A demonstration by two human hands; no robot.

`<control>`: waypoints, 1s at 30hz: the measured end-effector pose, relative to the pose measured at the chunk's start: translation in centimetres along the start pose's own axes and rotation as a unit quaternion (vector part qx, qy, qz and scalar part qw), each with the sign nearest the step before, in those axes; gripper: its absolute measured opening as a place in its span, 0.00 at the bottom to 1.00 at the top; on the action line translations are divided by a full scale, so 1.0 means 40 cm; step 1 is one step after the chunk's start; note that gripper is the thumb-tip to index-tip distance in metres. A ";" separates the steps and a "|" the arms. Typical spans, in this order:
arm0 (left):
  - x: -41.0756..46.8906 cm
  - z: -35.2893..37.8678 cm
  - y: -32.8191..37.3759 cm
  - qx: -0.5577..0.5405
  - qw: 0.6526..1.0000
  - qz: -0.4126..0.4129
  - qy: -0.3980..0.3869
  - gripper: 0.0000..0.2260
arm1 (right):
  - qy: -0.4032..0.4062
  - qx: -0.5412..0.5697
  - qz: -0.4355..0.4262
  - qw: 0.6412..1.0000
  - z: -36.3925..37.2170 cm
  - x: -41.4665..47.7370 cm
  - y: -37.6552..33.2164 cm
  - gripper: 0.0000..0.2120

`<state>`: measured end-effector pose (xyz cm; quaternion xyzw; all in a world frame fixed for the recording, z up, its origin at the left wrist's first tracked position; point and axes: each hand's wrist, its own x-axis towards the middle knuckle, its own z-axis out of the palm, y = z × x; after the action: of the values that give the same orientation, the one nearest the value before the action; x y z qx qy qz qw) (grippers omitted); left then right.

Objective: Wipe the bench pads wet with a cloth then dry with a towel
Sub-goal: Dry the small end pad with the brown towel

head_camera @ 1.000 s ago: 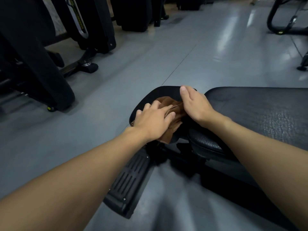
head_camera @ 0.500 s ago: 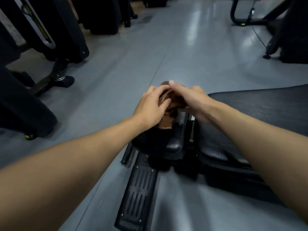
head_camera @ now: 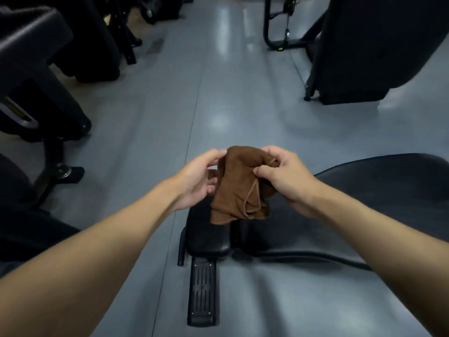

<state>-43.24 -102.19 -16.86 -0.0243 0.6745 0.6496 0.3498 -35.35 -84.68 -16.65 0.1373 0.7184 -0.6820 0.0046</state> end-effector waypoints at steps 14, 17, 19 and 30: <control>-0.164 1.031 0.623 0.170 0.951 0.159 -0.205 0.09 | 0.222 -0.082 -0.014 0.972 -0.982 -0.459 -0.526 0.05; -0.159 1.267 0.680 0.157 0.934 0.153 -0.283 0.06 | 0.300 -0.079 -0.002 0.951 -1.170 -0.527 -0.565 0.06; -0.137 1.404 0.712 0.167 0.921 0.172 -0.307 0.06 | 0.332 -0.064 0.005 0.941 -1.284 -0.557 -0.583 0.07; 0.360 2.107 0.781 0.290 0.877 0.236 -0.303 0.11 | 0.462 -0.099 0.081 0.878 -1.950 -0.339 -0.453 0.01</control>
<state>-32.21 -16.00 10.23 0.4364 0.6790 0.4640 0.3649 -11.89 -11.35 9.16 0.4930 0.6890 -0.4638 -0.2591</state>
